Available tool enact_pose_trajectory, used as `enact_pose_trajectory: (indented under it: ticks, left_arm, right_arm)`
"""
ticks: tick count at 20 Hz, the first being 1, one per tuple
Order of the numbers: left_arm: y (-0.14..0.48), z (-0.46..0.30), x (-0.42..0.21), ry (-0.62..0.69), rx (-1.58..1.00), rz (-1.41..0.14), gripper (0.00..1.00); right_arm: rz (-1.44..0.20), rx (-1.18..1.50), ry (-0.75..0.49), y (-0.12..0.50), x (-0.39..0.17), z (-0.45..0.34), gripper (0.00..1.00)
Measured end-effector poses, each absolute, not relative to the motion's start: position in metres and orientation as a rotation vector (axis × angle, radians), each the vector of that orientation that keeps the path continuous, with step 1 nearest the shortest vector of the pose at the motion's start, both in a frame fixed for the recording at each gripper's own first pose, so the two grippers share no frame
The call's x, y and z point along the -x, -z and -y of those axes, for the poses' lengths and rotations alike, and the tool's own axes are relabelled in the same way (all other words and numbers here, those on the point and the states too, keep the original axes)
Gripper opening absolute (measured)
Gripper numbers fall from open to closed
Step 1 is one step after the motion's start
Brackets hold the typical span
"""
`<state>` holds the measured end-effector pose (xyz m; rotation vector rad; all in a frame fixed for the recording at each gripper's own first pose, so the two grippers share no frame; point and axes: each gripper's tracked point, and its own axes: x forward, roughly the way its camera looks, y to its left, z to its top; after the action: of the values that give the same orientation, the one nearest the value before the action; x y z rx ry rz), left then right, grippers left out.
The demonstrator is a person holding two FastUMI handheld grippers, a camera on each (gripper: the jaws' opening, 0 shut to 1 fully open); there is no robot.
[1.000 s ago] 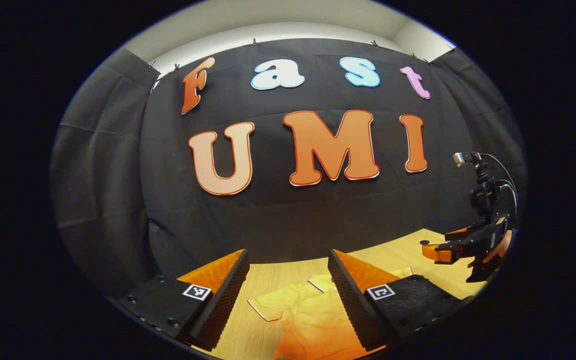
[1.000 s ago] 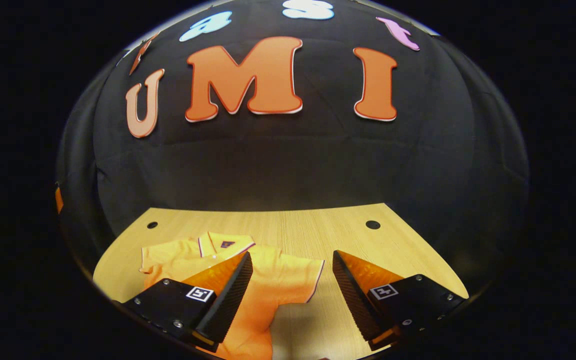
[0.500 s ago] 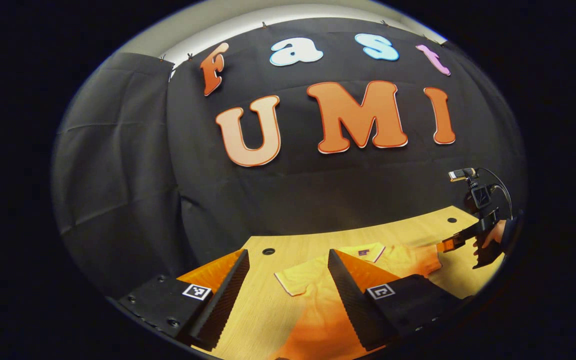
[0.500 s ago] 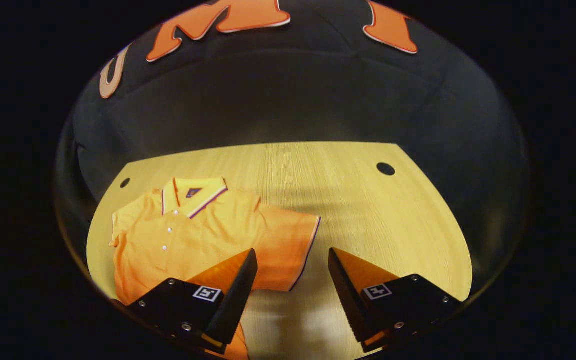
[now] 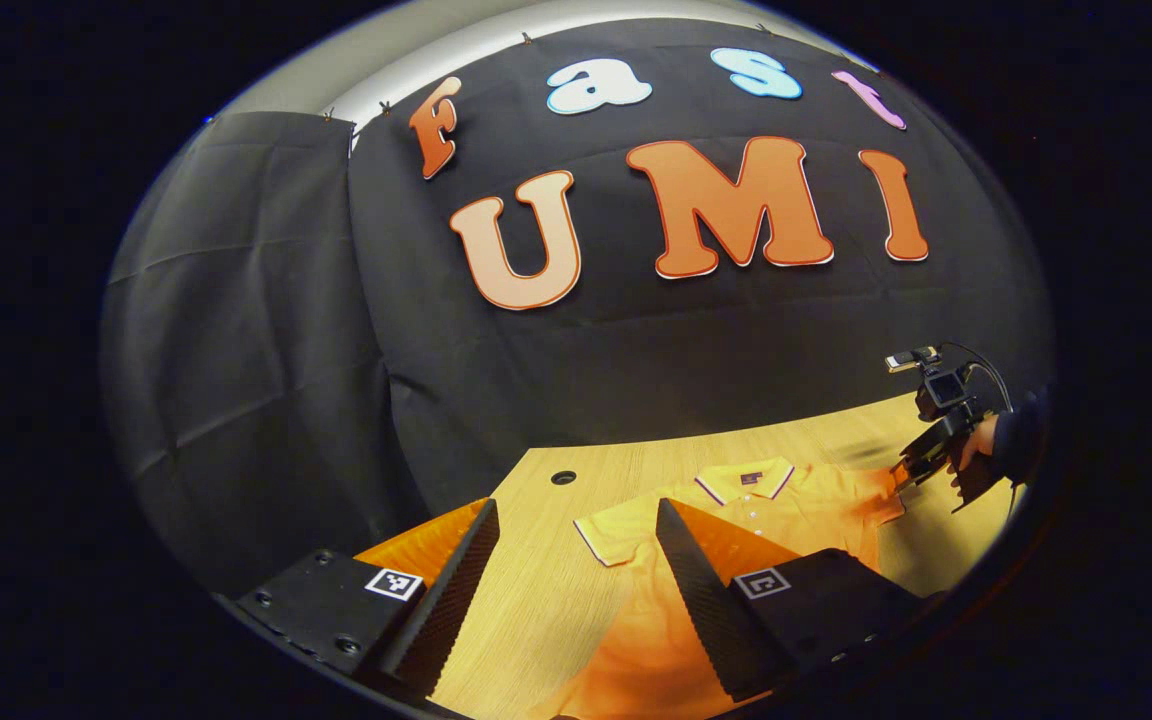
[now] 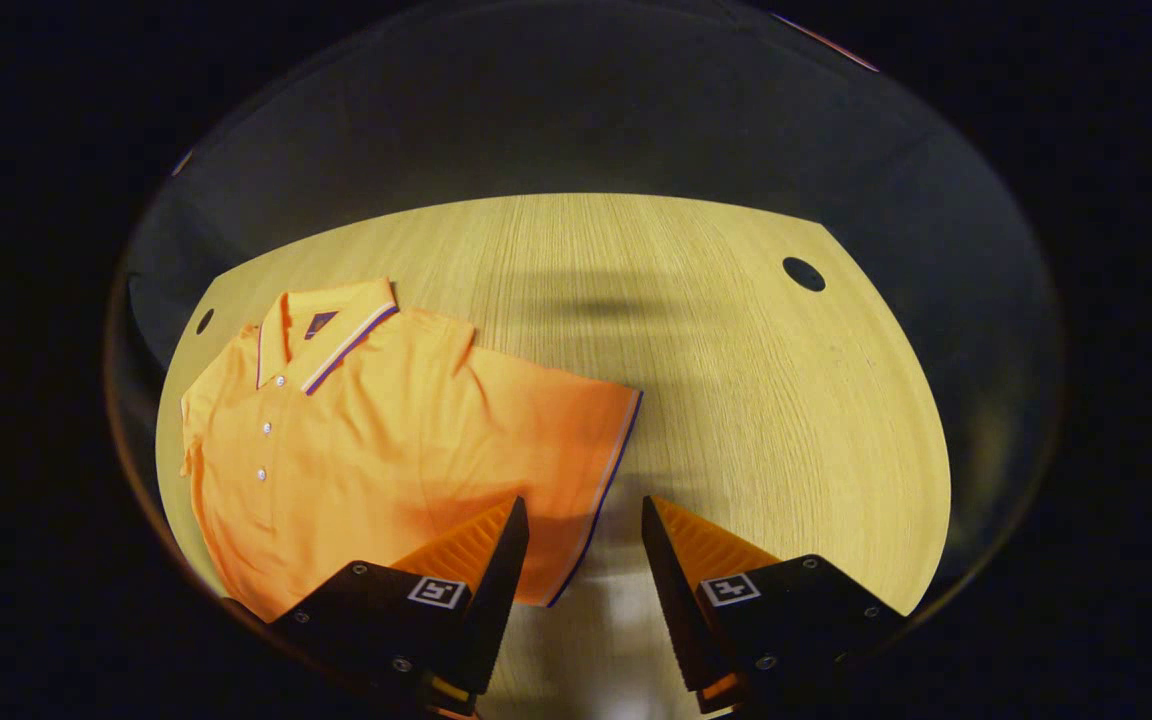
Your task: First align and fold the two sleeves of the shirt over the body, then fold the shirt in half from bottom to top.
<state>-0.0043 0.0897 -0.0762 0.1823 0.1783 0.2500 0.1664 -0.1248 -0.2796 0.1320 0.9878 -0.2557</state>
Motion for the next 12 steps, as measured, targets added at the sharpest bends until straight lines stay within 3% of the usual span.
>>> enact_pose_trajectory:
  ticks: [4,7,9,10,11,12]
  left_arm:
    - [0.087,-0.087,0.004,-0.245,-0.165,-0.202,0.97]
    - [0.091,-0.088,0.005,-0.244,-0.160,-0.211,0.97]
    - [0.093,-0.090,0.005,-0.246,-0.142,-0.219,0.97]
    - [0.094,-0.092,0.005,-0.248,-0.134,-0.220,0.97]
    - [0.094,-0.094,0.006,-0.251,-0.130,-0.219,0.97]
    - [0.093,-0.097,0.006,-0.254,-0.127,-0.218,0.97]
  right_arm:
    - [-1.071,-0.173,0.273,0.295,-0.172,0.128,0.66]
    - [-1.102,-0.229,0.318,0.297,-0.175,0.131,0.56]
    - [-1.093,-0.294,0.309,0.295,-0.180,0.131,0.30]
    - [-1.092,-0.350,0.246,0.291,-0.184,0.121,0.17]
    - [-1.090,-0.412,0.241,0.287,-0.184,0.117,0.16]
    - [-1.072,-0.429,0.247,0.287,-0.188,0.116,0.05]
